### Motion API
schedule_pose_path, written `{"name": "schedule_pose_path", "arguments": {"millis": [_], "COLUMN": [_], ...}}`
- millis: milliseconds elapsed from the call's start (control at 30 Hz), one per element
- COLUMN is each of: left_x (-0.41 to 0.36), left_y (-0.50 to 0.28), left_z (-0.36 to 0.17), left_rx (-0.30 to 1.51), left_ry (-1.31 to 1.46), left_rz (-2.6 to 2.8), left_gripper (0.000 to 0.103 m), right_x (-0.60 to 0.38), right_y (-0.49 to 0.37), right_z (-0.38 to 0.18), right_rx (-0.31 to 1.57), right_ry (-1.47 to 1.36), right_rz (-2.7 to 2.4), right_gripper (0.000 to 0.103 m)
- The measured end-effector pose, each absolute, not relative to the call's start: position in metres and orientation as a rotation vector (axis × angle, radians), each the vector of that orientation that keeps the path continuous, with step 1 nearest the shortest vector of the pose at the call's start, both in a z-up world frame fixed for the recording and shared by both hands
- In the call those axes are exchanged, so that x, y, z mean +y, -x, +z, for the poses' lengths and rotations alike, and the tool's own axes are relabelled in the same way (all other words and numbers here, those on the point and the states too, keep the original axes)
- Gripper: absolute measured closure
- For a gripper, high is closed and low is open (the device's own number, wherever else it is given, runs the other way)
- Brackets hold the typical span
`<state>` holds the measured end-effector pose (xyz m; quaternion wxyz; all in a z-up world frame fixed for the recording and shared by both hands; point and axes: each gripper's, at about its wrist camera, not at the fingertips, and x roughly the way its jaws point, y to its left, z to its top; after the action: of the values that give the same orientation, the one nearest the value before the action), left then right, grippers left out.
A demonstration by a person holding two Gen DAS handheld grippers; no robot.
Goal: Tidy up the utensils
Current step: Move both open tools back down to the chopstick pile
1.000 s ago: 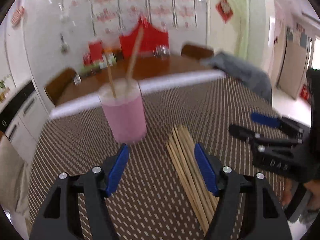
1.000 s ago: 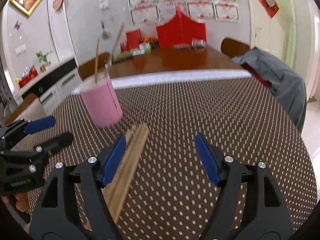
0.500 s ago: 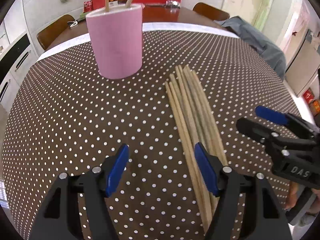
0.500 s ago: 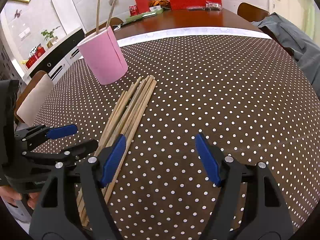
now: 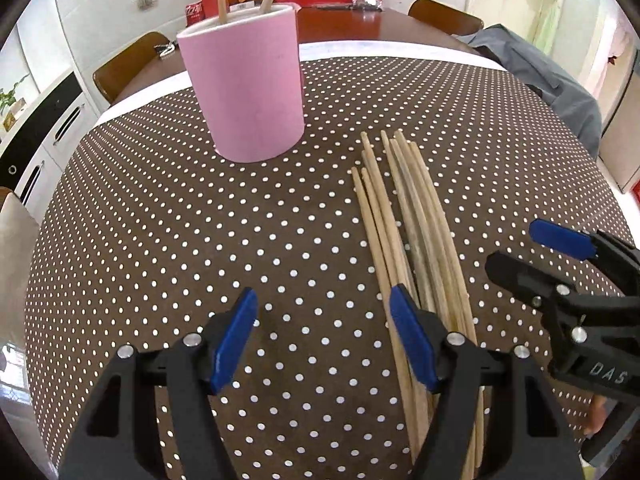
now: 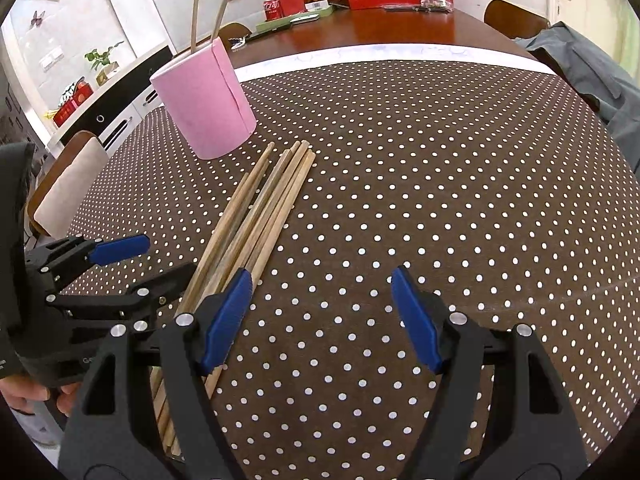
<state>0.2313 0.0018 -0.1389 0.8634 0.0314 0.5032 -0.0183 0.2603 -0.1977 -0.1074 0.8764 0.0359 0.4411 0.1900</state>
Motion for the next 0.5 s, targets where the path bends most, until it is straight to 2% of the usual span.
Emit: {"name": "schedule_pose_path", "arguments": {"millis": [233,500], "left_x": [-0.017,-0.015], "left_y": [-0.243,-0.270], "left_z": [-0.141,-0.150], "left_rx": [1.065,1.111], "left_ry": [-0.131,-0.085], "left_rz": [-0.033,-0.074], "left_gripper": [0.035,0.031], "right_x": [-0.203,-0.200], "right_y": [-0.263,-0.268], "right_z": [-0.109,-0.110], "right_rx": [0.928,0.943], "right_ry": [-0.082,-0.062], "right_rz": [0.390,0.385], "right_gripper": [0.032,0.032]}}
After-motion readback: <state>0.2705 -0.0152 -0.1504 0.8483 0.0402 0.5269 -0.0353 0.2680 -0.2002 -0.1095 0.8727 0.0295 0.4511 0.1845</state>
